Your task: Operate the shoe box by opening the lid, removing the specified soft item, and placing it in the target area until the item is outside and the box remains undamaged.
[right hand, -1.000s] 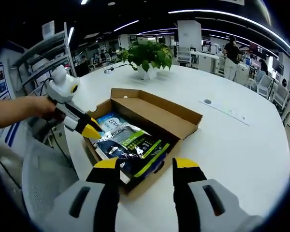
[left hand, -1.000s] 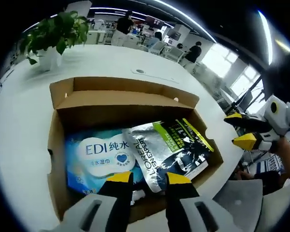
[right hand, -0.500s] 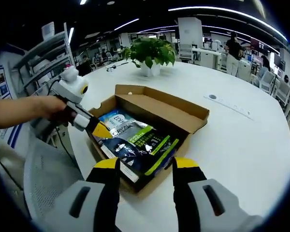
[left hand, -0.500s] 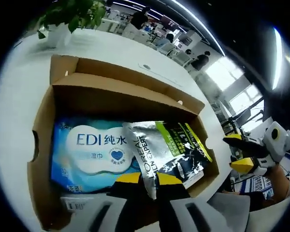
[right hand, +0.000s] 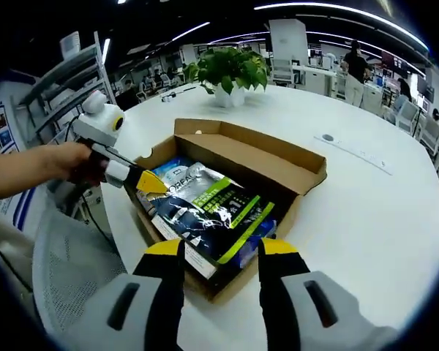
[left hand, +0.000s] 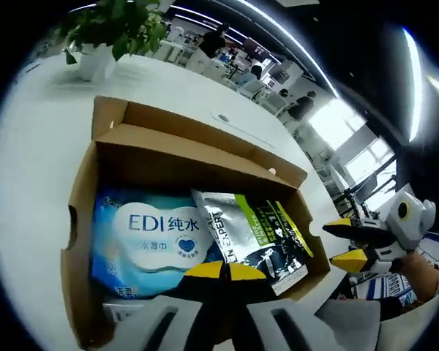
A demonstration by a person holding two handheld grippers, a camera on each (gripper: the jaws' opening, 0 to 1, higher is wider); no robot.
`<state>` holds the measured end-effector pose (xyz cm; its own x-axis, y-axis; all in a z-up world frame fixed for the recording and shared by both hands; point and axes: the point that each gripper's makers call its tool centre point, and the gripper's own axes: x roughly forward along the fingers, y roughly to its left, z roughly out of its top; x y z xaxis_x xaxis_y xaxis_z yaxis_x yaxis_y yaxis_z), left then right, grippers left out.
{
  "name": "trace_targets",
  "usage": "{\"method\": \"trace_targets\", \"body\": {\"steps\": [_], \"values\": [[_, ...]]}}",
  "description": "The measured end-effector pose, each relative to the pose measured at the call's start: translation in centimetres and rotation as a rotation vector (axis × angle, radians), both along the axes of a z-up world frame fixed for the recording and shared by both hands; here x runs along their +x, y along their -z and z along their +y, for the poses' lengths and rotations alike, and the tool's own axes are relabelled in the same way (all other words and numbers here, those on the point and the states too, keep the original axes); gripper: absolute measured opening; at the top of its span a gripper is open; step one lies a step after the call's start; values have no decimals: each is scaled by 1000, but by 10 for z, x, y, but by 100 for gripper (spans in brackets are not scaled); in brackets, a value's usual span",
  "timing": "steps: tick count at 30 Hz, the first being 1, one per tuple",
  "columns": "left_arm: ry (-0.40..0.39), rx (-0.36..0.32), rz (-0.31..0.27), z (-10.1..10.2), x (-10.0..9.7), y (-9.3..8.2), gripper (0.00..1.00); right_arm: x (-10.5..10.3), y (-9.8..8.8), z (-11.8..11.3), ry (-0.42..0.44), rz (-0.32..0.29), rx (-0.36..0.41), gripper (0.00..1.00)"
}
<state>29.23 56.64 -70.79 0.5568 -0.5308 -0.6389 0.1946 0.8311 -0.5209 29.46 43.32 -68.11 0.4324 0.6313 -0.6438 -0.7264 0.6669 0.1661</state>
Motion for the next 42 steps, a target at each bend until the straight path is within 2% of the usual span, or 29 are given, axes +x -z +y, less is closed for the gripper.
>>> {"method": "trace_targets", "body": {"steps": [11,18,26,34,39,42], "values": [[-5,38,-27,22,-4,-3,0,3,17,23,-42,56,-12,33],[-4,62,-37,32,-4,-3,0,3,28,36,-59,132,-5,27],[-1,67,-32,35,-6,1,0,4,38,48,-67,178,3,26],[-3,57,-34,35,-7,2,0,11,46,53,-23,230,31,24],[-4,60,-47,36,-6,1,0,16,43,56,1,217,60,18],[-9,54,-56,35,-6,-3,0,20,41,57,10,202,65,9]]}}
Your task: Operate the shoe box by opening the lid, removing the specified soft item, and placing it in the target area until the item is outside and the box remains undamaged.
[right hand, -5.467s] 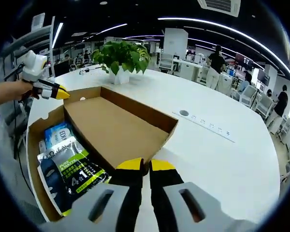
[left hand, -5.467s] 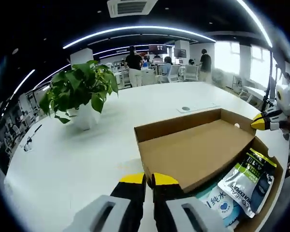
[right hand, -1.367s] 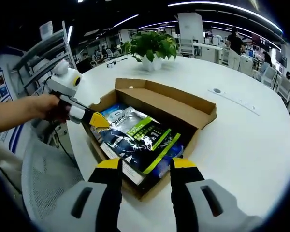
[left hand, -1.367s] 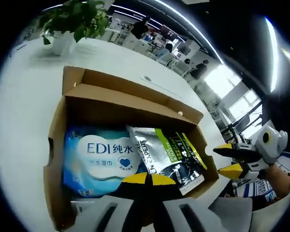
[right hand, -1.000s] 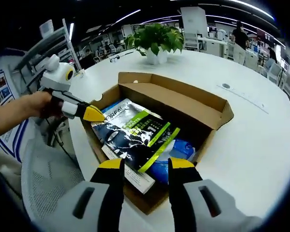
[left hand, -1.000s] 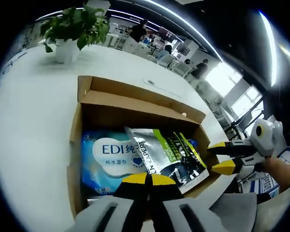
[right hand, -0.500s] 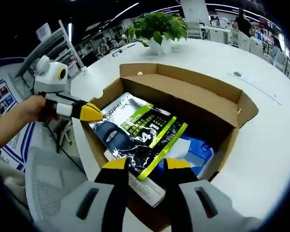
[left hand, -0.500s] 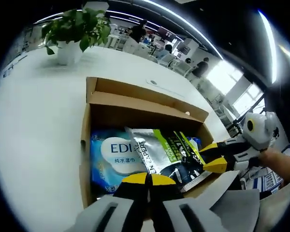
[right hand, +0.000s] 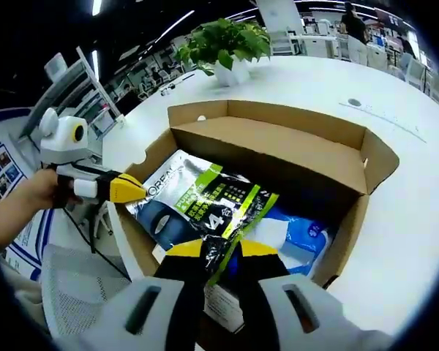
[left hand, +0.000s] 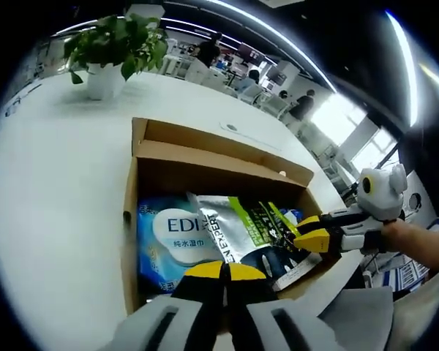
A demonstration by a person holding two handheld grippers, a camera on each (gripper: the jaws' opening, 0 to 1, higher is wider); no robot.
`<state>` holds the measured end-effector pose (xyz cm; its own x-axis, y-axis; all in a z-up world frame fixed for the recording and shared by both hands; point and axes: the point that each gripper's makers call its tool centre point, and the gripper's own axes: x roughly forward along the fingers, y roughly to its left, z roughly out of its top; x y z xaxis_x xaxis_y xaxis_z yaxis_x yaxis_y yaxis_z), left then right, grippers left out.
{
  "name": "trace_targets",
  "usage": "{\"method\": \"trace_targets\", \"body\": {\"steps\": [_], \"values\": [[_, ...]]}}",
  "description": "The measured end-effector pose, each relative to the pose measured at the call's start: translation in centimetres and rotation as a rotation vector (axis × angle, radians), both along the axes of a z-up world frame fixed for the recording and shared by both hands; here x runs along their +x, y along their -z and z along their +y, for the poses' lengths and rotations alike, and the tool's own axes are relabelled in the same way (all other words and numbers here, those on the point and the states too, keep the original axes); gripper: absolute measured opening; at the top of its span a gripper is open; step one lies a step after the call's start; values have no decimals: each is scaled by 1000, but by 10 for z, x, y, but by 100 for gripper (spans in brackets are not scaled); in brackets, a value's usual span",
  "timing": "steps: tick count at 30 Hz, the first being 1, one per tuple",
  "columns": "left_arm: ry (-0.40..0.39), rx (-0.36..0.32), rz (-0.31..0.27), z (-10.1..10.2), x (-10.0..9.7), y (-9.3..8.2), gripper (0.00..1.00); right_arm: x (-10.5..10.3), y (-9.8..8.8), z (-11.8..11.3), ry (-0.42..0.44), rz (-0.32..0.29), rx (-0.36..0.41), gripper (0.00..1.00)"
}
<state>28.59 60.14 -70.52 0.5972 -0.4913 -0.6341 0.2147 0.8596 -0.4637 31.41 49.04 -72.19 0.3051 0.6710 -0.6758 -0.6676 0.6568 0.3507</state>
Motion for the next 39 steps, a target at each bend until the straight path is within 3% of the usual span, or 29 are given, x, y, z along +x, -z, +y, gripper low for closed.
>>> {"method": "trace_targets", "body": {"steps": [5,21,39], "values": [[2,3,-10,-2,-2,-5,0,-4,3,-2,-20,-15,-33,3],[35,16,-48,-22,0,-32,0,-1,-38,-27,50,-84,29,0],[175,16,-78,-105,19,-51,0,10,-66,-109,207,-120,43,0]]}}
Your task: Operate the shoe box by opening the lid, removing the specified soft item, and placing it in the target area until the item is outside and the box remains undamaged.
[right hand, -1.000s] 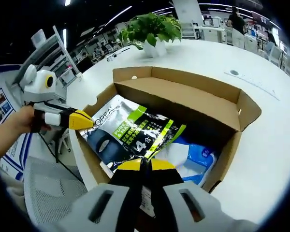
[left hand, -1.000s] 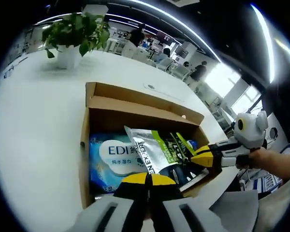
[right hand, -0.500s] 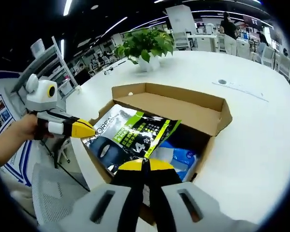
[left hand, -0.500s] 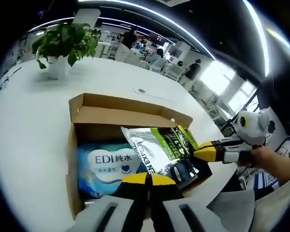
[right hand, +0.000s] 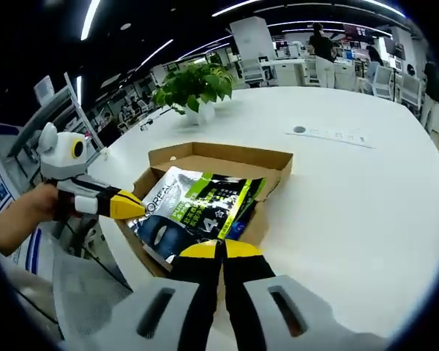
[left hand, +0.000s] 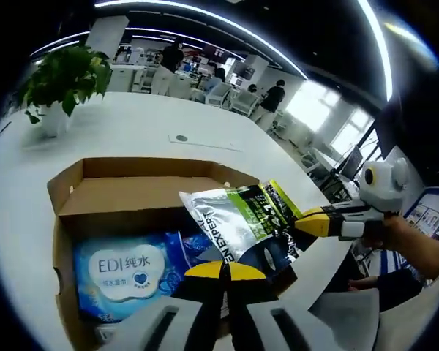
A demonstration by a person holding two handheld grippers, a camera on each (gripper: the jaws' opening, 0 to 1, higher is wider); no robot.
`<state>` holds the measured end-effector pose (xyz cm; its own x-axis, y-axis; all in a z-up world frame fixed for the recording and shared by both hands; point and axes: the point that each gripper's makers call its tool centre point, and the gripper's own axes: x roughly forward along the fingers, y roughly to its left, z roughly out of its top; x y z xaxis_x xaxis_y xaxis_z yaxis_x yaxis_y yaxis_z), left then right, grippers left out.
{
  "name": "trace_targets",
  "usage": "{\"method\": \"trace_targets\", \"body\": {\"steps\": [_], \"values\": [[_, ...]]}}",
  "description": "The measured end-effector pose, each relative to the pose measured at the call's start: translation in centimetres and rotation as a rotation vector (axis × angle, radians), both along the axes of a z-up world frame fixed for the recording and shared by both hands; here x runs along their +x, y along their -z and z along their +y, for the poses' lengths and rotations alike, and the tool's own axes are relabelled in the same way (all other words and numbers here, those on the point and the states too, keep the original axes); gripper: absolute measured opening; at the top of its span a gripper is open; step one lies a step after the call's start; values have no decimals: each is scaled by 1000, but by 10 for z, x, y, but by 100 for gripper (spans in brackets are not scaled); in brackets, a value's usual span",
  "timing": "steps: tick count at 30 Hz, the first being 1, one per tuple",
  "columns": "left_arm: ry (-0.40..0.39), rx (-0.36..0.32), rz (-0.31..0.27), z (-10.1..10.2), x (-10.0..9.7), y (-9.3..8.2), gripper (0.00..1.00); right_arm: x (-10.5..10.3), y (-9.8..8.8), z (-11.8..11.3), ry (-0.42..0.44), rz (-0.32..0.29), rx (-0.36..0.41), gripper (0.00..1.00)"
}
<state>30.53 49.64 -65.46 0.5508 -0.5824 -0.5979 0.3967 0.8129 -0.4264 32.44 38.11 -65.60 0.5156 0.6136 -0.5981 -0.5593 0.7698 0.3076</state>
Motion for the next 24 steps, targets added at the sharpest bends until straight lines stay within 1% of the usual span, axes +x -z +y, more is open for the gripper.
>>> {"method": "trace_targets", "body": {"steps": [6,10,11,24], "values": [[40,-4,-8,-25,10,-1,0,6,-2,-28,51,1,-5,0],[58,-8,-9,-36,17,0,0,9,-2,-40,72,1,-8,0],[65,-11,-7,-41,19,1,0,10,-2,-46,82,0,-11,0],[112,-18,1,-83,29,7,0,17,4,-88,153,15,-23,0]]}}
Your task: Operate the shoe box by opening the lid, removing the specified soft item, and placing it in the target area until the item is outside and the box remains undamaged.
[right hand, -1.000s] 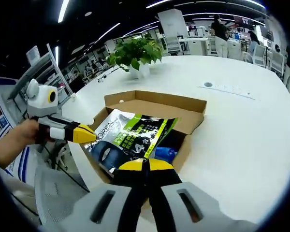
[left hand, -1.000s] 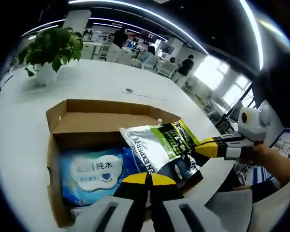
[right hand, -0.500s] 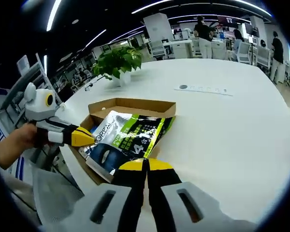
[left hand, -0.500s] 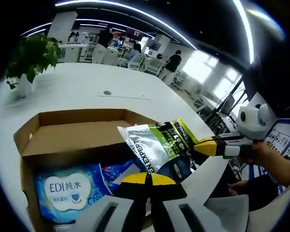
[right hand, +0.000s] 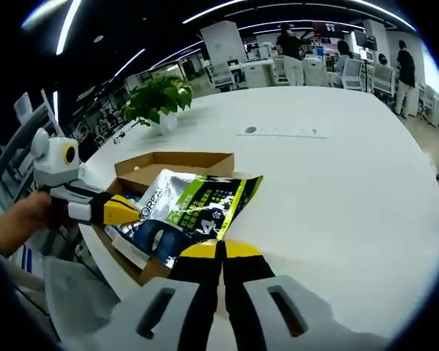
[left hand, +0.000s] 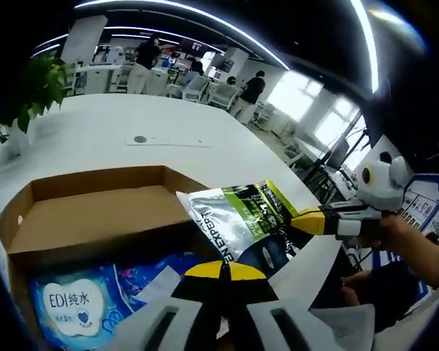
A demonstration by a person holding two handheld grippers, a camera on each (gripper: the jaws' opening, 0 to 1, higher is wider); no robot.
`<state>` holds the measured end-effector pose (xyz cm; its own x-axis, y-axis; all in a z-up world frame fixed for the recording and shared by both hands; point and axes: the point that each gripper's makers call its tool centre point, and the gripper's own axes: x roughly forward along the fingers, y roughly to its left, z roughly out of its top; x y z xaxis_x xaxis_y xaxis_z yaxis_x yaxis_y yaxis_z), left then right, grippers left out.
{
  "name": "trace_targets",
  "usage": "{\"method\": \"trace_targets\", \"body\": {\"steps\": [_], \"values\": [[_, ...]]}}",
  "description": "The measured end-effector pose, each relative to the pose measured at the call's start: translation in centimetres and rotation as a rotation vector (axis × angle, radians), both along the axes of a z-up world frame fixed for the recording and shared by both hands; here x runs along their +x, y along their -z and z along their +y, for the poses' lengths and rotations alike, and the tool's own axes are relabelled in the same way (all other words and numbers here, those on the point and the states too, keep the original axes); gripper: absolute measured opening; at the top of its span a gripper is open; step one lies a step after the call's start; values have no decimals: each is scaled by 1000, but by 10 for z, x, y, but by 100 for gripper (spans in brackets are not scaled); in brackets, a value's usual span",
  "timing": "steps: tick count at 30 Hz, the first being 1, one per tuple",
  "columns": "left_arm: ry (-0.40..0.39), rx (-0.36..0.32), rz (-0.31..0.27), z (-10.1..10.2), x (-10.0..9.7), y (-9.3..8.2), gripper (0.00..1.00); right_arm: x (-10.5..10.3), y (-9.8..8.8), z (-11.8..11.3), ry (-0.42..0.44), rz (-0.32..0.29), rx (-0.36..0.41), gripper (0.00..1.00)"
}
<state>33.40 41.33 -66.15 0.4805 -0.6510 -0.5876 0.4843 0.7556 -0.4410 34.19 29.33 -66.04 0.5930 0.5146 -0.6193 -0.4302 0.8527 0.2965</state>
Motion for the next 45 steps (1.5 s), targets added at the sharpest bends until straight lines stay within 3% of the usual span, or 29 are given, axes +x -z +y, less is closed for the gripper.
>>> {"method": "trace_targets", "body": {"steps": [17,25,35,45], "values": [[100,19,-7,-52,4,7,0,9,9,-48,74,-2,-22,0],[121,31,15,-66,10,18,0,18,21,-63,90,9,-45,0],[157,106,48,-72,27,39,0,32,45,-67,85,41,-77,0],[208,225,64,-76,46,61,0,50,69,-67,72,74,-116,0]]}}
